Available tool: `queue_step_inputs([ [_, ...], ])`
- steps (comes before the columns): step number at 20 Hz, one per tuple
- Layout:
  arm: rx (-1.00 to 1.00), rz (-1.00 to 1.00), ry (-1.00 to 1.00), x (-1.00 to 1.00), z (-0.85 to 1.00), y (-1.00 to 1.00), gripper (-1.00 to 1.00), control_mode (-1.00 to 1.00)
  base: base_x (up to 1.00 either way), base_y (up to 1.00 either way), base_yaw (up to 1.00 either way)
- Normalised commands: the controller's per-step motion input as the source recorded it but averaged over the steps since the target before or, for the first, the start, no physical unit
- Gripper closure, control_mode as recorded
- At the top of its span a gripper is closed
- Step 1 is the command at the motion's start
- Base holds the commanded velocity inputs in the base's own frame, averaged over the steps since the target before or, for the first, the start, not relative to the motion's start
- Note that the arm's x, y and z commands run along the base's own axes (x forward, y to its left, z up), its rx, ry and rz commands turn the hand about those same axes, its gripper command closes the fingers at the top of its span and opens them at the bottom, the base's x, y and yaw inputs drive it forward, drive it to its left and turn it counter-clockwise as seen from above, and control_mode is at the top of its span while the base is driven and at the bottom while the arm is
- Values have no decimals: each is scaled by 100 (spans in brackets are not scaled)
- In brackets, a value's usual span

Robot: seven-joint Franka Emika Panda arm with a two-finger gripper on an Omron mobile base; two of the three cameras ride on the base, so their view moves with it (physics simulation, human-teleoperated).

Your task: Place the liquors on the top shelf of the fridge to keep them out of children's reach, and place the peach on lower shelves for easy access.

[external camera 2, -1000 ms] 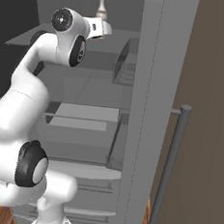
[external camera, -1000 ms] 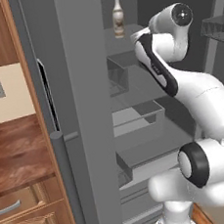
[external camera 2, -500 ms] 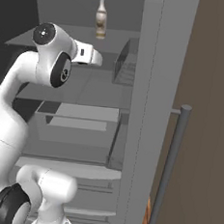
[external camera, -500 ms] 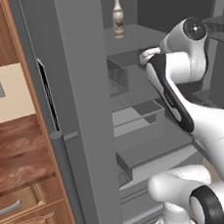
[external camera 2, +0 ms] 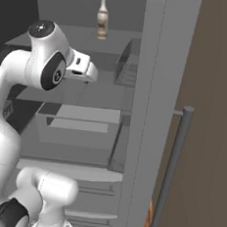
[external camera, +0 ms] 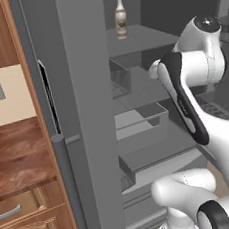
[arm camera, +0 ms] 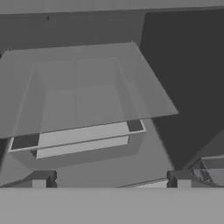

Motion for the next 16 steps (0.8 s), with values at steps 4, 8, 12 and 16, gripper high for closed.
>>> queue_step_inputs([
  [4,0,15,8,-33,-28,0,-100,-100,0,0,0],
  [8,0,9,1,-24,-12,0,-100,100,-41,0,11],
  [12,0,0,0,0,0,0,-100,100,-100,-12,20],
  [16,0,0,0,0,0,0,-100,100,-90,-4,41],
])
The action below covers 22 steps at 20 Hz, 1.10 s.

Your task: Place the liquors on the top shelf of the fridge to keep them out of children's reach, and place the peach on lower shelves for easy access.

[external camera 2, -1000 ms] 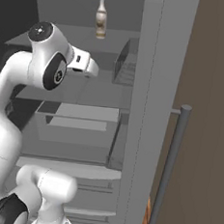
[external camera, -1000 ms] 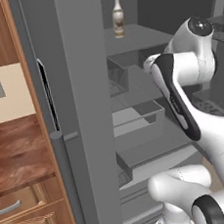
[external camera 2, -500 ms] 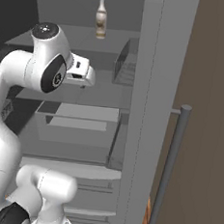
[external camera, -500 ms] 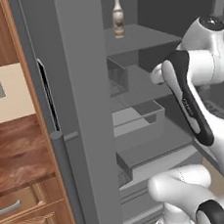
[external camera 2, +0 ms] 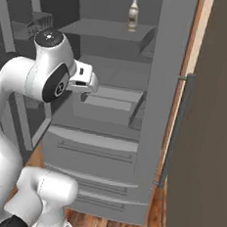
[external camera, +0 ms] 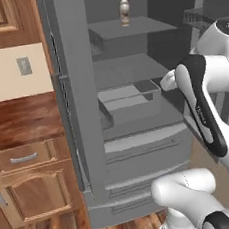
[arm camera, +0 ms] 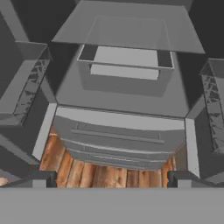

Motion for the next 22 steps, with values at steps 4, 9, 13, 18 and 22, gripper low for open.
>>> queue_step_inputs([
  [4,0,0,0,0,0,0,-100,100,-47,3,57],
  [9,0,0,0,0,0,0,-100,100,-6,46,70],
  [13,0,0,0,0,0,0,-100,100,19,70,68],
  [18,0,0,0,0,0,0,-100,100,40,87,59],
  [22,0,0,0,0,0,0,-100,100,77,94,41],
])
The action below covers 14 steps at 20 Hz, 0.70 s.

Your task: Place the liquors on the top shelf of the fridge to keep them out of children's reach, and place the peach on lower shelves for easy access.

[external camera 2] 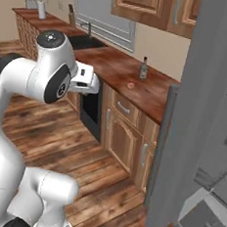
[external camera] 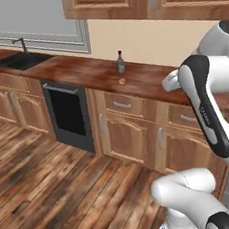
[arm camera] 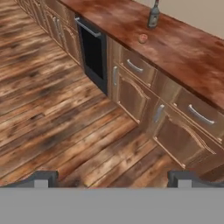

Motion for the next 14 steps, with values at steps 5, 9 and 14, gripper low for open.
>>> queue_step_inputs([
  [5,0,0,0,0,0,0,-100,100,99,58,10],
  [9,0,0,0,0,0,0,-100,100,66,18,-11],
  [14,0,0,0,0,0,0,-100,100,50,10,-39],
])
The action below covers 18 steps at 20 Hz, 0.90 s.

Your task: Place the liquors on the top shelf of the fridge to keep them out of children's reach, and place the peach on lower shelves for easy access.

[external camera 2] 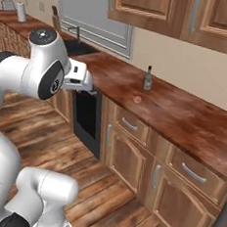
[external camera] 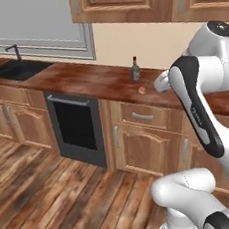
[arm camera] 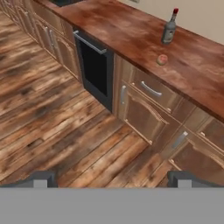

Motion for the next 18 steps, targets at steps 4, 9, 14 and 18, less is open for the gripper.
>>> queue_step_inputs([
  [4,0,0,0,0,0,0,-100,100,53,11,-52],
  [9,0,0,0,0,0,0,-100,100,58,30,-52],
  [14,0,0,0,0,0,0,-100,100,66,67,-43],
  [18,0,0,0,0,0,0,-100,100,63,88,-39],
])
